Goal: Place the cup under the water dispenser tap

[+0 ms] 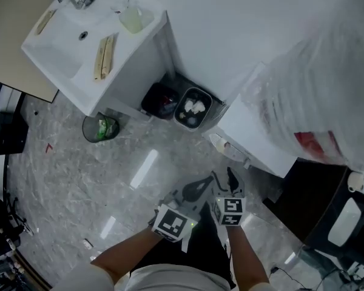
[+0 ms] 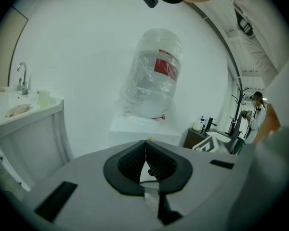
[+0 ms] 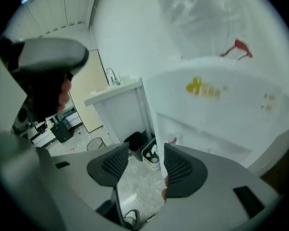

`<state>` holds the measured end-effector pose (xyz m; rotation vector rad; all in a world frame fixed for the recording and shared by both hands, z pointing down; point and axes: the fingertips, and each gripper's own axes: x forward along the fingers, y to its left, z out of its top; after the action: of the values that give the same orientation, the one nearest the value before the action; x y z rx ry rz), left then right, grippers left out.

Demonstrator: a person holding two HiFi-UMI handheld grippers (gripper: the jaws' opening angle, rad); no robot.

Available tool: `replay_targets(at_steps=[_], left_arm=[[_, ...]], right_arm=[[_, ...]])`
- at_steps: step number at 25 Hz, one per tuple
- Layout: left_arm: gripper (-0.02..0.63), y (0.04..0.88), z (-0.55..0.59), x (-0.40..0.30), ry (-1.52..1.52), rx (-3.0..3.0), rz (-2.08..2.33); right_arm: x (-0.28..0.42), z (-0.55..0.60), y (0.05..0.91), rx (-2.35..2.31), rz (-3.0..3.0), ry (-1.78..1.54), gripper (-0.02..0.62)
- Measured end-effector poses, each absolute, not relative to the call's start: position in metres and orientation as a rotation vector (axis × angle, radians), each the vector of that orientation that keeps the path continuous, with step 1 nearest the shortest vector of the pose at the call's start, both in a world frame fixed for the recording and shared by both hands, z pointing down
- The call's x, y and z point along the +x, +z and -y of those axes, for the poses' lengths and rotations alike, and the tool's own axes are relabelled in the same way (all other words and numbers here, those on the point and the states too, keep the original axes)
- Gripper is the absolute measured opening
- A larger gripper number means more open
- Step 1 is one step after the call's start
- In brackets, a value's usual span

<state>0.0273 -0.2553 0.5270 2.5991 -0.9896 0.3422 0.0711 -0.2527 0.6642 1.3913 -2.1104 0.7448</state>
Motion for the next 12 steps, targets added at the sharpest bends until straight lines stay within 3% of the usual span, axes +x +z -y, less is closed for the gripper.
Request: replay_targets(at_steps=[3,12], left_arm=[[0.006,0.497,0.248,0.028,0.348,2.584,0.992],[0.006,0.392,0.203,0.031,0.317,2.628,0.998]], right_arm=[[0.076,0.249,0.593,1.437,2.154,0.665,0.154],[0.079,0.220,0.419,1.512,2.287,0.429,0.036]])
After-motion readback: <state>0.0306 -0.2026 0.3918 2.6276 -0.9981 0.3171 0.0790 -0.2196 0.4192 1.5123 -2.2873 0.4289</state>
